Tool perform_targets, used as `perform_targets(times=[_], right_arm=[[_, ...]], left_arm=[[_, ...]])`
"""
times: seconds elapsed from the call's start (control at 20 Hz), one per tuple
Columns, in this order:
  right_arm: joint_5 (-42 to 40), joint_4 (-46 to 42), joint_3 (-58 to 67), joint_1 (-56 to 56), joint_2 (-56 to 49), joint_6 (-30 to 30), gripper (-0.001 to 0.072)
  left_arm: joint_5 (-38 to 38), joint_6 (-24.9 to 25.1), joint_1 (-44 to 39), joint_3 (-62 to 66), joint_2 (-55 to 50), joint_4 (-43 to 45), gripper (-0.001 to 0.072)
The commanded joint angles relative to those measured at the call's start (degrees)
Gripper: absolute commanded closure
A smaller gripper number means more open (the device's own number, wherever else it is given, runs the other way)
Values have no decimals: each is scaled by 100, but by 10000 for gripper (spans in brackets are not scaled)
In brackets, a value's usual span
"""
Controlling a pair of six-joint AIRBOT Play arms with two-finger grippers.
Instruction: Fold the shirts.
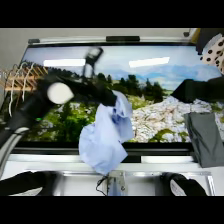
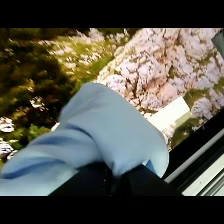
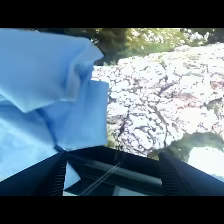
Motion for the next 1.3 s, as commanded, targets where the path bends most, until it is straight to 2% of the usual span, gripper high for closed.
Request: perform_targets(times=[0.0,0.05,0.1,0.2,0.35,0.45,0.55,0.7,0.8,1.0,1.15,1.25], right_arm=[[-111,-103,-20,7,66,262,35],[-188,-94,-70,7,46,275,35],[-247,-96,-168,7,11,275,35],[-382,-107,-546,7,-122,260,35],[-699,-96,-1370,9,-433,184,35],[-964,-107,-2035,109,-658,46,35],[-1320,-94,-2671,339,-844,-122,35],[-1943,-96,-3298,710,-1110,-291,35],[-2186,-92,-3381,855,-1338,-343,36],[-2369,229,-3381,905,-1676,-358,35],[-2398,326,-3381,905,-1714,-420,35],[-2424,361,-3381,905,-1714,-448,35]], left_arm=[[363,-350,-472,-363,-743,-2,377],[170,-363,-402,-245,-848,2,94],[-168,-341,-251,-101,-879,44,-11],[-1429,-273,350,313,-837,308,-12],[-3377,164,1493,509,-592,455,-10],[-3764,157,2083,-48,-151,291,8],[-3541,79,2286,-1239,625,-9,7],[-2627,-356,2262,-3580,1937,-640,7],[-2306,-363,2262,-4730,2468,-1108,7],[-1727,-470,2153,-5759,2579,-1578,8],[-1001,-470,1919,-5943,2544,-2070,8],[-809,-474,1700,-5943,2382,-2212,8]])
